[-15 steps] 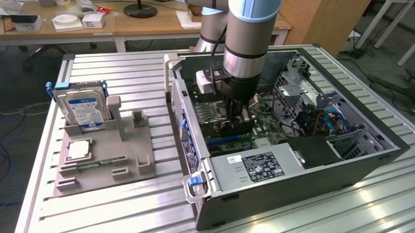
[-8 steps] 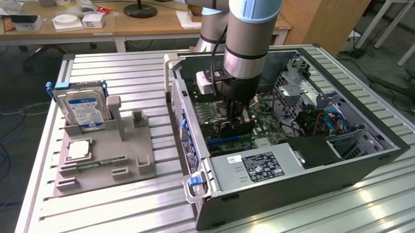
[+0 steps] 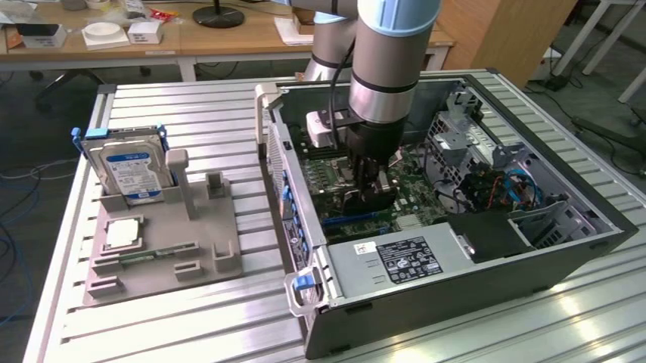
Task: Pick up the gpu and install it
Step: 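Insert the gpu into the slot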
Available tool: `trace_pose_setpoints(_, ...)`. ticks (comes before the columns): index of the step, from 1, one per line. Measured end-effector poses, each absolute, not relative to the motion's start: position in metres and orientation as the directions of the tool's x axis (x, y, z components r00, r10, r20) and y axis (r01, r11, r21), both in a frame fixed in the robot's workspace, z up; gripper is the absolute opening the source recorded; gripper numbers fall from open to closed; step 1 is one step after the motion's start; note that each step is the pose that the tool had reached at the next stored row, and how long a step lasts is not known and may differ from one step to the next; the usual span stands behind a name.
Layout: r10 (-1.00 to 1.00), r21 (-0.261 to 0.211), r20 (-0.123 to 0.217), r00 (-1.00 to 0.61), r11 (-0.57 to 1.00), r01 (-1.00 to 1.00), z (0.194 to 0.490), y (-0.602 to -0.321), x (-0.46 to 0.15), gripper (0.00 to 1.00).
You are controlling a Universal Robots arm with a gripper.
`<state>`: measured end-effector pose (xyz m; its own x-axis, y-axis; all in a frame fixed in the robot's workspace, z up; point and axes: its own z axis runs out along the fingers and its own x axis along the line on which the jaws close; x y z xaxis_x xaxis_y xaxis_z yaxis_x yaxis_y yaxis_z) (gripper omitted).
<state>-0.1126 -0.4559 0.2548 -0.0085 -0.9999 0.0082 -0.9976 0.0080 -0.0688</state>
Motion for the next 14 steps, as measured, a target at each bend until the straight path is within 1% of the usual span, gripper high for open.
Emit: trace_pose_setpoints(14, -1.0, -0.072, 0.008, -0.007, 0.007, -0.997, 0.2556, -0.4558, -0.1107, 0.26)
